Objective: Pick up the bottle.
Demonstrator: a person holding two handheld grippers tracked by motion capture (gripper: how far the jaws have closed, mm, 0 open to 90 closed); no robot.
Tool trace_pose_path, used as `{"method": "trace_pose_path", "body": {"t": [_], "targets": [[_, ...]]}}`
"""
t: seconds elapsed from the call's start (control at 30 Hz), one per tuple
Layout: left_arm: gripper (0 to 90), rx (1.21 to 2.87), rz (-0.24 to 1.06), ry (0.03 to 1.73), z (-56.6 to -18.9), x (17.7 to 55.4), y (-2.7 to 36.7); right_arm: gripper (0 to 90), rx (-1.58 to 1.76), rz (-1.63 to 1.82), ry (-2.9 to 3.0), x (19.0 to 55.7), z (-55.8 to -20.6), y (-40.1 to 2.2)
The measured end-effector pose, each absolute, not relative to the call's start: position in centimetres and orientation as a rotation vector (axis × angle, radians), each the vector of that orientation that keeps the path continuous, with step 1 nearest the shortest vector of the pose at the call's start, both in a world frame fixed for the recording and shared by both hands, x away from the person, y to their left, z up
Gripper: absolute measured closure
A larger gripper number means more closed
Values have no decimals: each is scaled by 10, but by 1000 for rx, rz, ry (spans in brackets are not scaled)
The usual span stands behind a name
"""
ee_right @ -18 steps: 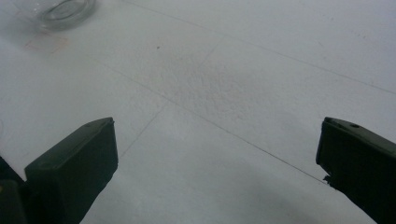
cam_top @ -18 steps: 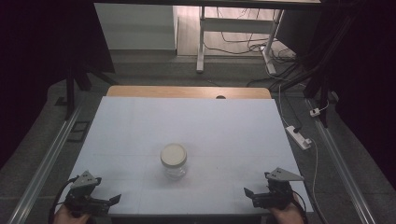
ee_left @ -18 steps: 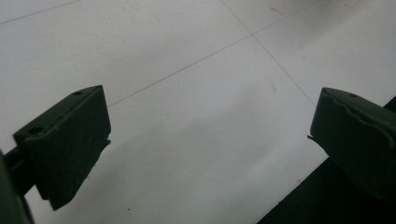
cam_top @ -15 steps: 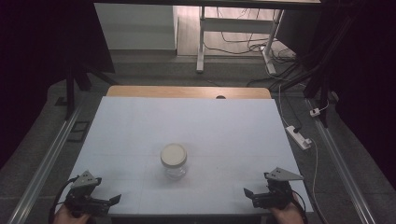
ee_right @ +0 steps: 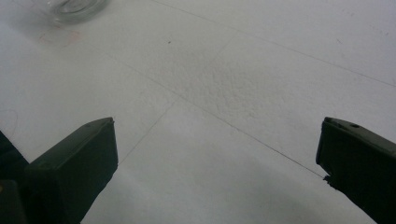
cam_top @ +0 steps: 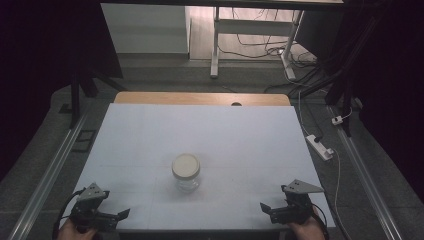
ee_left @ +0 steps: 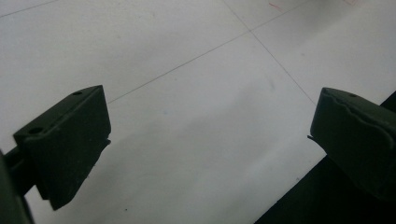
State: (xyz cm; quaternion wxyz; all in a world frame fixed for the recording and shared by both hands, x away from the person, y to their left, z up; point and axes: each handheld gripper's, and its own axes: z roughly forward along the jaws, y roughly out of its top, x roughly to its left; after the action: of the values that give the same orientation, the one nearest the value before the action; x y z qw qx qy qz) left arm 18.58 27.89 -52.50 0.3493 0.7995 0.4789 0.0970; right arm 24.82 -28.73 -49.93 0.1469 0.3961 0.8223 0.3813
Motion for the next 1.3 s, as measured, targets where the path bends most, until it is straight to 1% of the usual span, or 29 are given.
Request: {"method": "trace_pose_path", "body": {"t": [0.77,1.13,1.3], "targets": [[0,2045,281,1192,-518,186,275,0,1138,1093,2384,249,-500,-287],[0,2026,234,1148,-517,189,276,0,1136,1090,2387,249,-500,-286],[0,2036,242,1131,-517,190,272,0,1136,1084,2394,249,-500,-285]]}}
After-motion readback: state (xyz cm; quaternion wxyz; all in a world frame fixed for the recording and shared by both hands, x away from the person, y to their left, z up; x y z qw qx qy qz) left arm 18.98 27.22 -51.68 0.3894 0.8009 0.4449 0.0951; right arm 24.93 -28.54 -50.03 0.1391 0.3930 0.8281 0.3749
